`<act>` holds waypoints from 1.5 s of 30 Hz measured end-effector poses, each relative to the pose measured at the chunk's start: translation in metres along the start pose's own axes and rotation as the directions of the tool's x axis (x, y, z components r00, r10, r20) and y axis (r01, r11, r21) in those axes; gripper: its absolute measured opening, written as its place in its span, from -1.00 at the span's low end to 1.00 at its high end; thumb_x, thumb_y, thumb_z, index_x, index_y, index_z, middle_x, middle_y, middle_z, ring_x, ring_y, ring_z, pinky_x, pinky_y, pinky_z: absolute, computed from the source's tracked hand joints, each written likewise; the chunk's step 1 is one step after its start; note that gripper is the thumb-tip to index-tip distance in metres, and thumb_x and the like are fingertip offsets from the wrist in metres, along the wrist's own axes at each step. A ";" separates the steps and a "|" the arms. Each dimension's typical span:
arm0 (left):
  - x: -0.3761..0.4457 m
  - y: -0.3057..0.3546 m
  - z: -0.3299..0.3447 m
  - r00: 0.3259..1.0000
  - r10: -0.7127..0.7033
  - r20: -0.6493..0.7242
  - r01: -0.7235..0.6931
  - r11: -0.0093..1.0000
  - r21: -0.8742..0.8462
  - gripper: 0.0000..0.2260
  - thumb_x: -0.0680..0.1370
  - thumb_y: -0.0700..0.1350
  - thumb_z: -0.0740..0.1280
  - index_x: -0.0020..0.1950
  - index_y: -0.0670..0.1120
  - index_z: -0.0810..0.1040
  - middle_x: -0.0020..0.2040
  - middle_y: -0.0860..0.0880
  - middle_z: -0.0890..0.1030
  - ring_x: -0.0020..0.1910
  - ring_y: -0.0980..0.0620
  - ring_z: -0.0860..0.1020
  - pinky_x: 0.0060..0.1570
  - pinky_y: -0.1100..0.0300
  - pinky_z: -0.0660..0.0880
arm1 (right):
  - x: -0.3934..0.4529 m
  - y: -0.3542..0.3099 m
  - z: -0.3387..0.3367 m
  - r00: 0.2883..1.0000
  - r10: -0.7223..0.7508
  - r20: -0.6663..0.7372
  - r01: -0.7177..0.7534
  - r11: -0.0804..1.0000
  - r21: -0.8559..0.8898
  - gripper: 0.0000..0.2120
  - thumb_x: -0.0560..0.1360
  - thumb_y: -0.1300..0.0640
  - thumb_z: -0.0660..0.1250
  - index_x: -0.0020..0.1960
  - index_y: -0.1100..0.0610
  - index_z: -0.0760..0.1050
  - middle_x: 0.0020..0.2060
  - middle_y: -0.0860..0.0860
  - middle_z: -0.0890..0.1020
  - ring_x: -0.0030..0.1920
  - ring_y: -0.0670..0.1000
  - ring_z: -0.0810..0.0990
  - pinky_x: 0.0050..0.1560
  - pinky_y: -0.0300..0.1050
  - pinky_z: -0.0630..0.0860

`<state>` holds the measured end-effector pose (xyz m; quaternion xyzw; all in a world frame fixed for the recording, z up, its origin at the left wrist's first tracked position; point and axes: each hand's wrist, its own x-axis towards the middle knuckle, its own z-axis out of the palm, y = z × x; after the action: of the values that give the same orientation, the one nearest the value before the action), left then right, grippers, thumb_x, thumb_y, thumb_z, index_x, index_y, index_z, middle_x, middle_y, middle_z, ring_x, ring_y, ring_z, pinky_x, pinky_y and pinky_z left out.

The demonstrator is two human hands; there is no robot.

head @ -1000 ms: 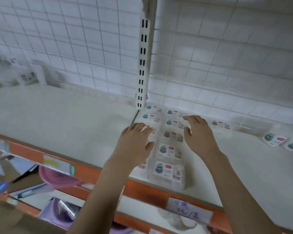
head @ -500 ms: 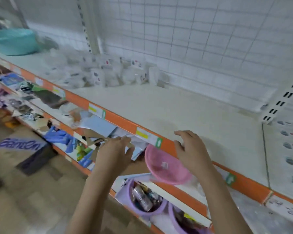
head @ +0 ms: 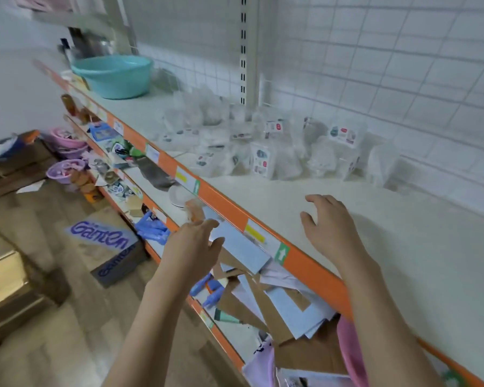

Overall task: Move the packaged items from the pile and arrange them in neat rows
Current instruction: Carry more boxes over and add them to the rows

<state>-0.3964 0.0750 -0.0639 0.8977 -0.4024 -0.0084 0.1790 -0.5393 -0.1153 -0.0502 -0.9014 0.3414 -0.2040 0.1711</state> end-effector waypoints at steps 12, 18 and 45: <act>0.110 -0.047 -0.009 0.995 0.096 -0.022 -0.097 0.994 -0.053 -0.60 0.56 0.00 0.23 0.39 -0.02 0.33 0.33 -0.02 0.39 0.27 -0.06 0.36 0.23 0.06 0.35 | 0.136 -0.022 0.047 0.975 0.187 0.117 -0.182 0.982 -0.051 -0.13 0.39 -0.06 0.41 0.47 0.18 -0.03 0.32 0.27 0.24 0.32 0.24 0.25 0.26 0.04 0.25; 0.171 -0.028 -0.011 0.953 0.303 -0.008 -0.302 0.947 -0.105 -0.40 0.52 0.06 0.28 0.49 0.04 0.09 0.47 -0.05 0.14 0.43 -0.09 0.14 0.36 0.07 0.14 | 0.138 -0.023 0.049 0.944 0.328 0.024 -0.329 0.943 0.053 -0.14 0.34 0.13 0.46 0.45 0.19 0.01 0.23 0.21 0.24 0.20 0.24 0.36 0.17 -0.04 0.33; 0.150 0.143 0.035 0.584 0.792 -0.178 -0.717 0.401 -0.569 -0.72 0.54 0.05 0.24 0.17 -0.07 0.39 -0.10 0.03 0.53 -0.18 0.01 0.52 -0.24 0.13 0.40 | -0.038 0.038 -0.044 0.638 0.442 -0.631 -0.515 0.853 0.076 -0.65 0.36 0.42 0.36 0.11 0.20 0.49 -0.05 -0.04 0.38 -0.03 0.05 0.47 -0.06 -0.53 0.23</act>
<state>-0.4036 -0.1325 -0.0299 0.5120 -0.7499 -0.1044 0.4057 -0.6073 -0.1239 -0.0394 -0.6654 0.6154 -0.4201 0.0451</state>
